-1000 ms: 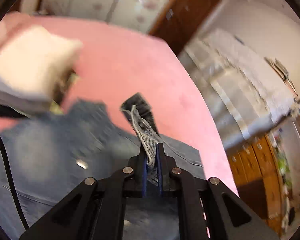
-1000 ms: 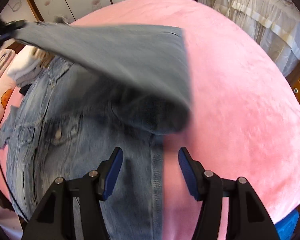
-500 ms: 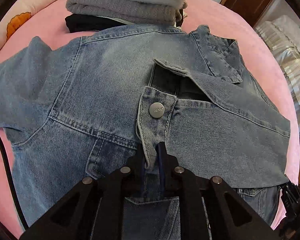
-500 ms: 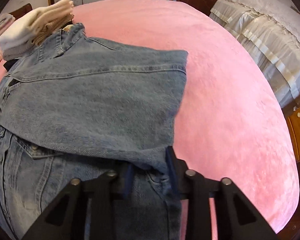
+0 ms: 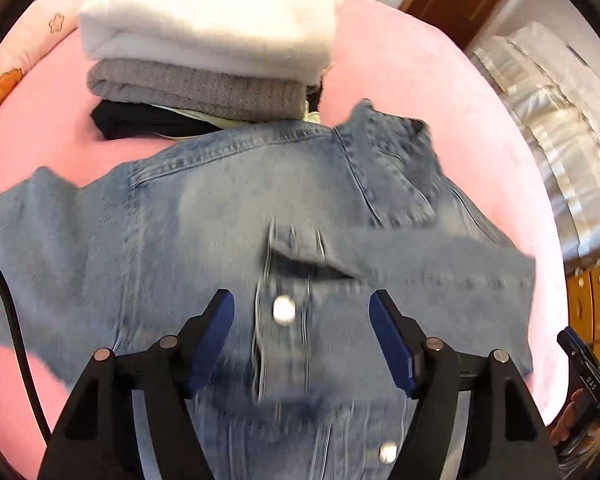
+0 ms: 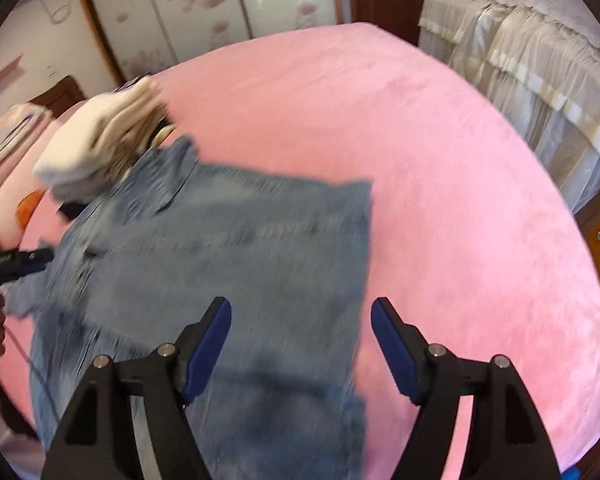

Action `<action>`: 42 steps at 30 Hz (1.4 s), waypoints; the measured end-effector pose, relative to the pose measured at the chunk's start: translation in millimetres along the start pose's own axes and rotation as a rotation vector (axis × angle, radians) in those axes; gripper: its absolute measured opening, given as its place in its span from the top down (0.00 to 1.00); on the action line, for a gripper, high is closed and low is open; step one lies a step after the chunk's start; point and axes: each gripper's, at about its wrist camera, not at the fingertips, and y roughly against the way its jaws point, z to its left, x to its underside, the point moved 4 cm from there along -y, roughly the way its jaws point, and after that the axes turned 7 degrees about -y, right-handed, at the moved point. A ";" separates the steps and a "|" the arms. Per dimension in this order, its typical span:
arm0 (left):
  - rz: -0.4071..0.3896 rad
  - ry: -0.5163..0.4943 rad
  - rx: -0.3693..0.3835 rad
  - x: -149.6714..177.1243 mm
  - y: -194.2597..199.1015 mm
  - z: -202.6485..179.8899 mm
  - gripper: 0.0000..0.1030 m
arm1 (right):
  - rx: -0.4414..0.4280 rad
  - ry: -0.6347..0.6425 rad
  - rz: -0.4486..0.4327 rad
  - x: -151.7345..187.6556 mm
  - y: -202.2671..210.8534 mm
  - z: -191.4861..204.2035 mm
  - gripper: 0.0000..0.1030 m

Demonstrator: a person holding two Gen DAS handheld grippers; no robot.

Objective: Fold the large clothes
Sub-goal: 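Open the left tool and lift both tools away from the jacket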

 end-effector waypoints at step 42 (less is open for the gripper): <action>-0.044 -0.009 -0.107 5.3 133.6 -113.9 0.42 | -0.092 0.032 0.045 -40.4 96.6 39.6 0.66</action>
